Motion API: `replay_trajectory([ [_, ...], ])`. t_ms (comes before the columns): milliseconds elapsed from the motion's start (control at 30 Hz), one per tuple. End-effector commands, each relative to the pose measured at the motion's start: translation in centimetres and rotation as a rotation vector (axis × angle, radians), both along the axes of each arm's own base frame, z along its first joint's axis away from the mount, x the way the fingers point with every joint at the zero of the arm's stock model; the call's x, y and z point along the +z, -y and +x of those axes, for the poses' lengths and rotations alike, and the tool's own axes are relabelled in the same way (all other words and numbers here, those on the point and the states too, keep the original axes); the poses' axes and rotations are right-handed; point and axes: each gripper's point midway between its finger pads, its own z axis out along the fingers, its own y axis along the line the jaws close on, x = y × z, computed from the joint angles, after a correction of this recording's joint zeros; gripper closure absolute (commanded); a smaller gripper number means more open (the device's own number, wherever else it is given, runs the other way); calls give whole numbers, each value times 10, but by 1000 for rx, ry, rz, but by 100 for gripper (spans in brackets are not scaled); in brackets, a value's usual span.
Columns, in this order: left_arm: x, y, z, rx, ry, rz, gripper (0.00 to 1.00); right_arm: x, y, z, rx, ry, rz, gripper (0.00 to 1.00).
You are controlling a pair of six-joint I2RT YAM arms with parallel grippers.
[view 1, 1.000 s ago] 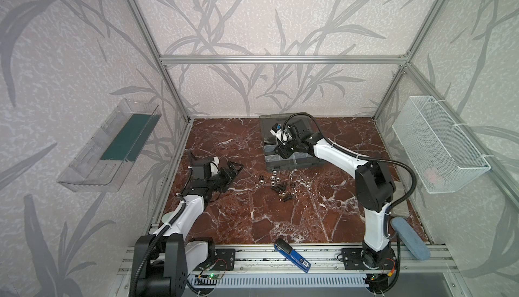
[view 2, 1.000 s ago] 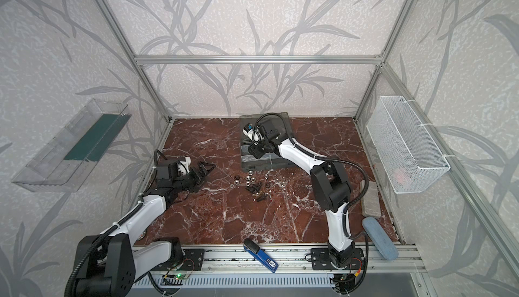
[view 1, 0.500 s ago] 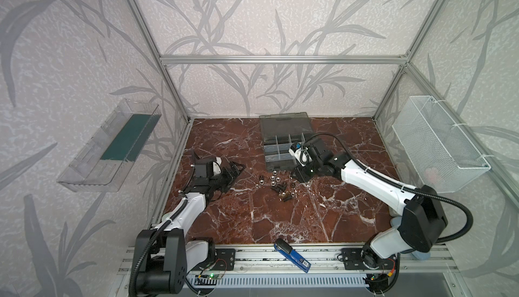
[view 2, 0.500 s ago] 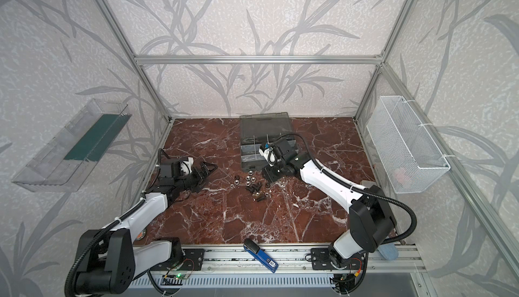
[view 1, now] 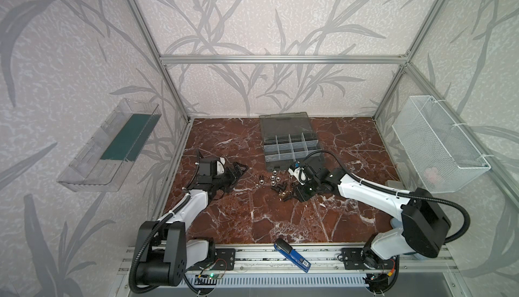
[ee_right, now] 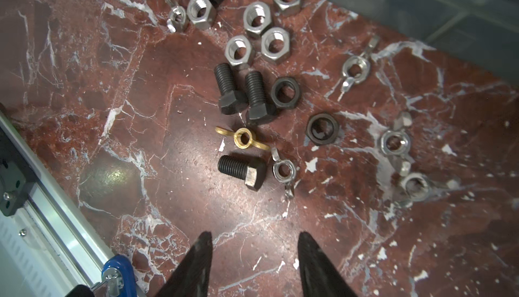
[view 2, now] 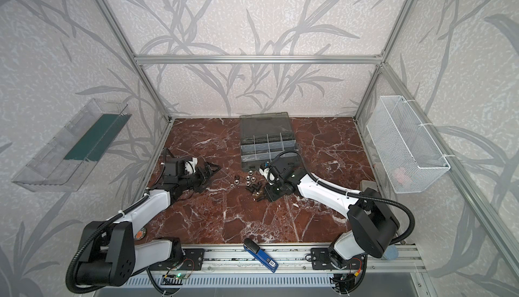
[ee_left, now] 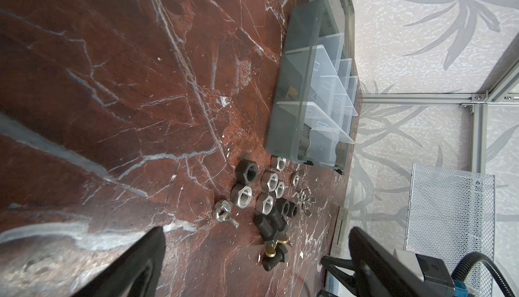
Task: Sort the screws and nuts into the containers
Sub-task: 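Move the right gripper back over the pile of nuts and bolts, then lower the right gripper and grasp another brass wing nut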
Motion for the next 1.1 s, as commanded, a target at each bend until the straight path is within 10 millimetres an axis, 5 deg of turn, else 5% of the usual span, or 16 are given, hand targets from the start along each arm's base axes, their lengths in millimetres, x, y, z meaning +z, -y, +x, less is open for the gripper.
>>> replay_trajectory([
  [0, 9, 1, 7, 1, 29, 1, 0, 3, -9, 13, 86, 68, -31, 49],
  [400, 6, 0, 6, 6, 24, 5, 1, -22, -25, 19, 371, 62, -134, 54],
  [1067, 1, 0, 6, 2, 10, 9, 1, -57, -39, 14, 456, 17, -101, 59],
])
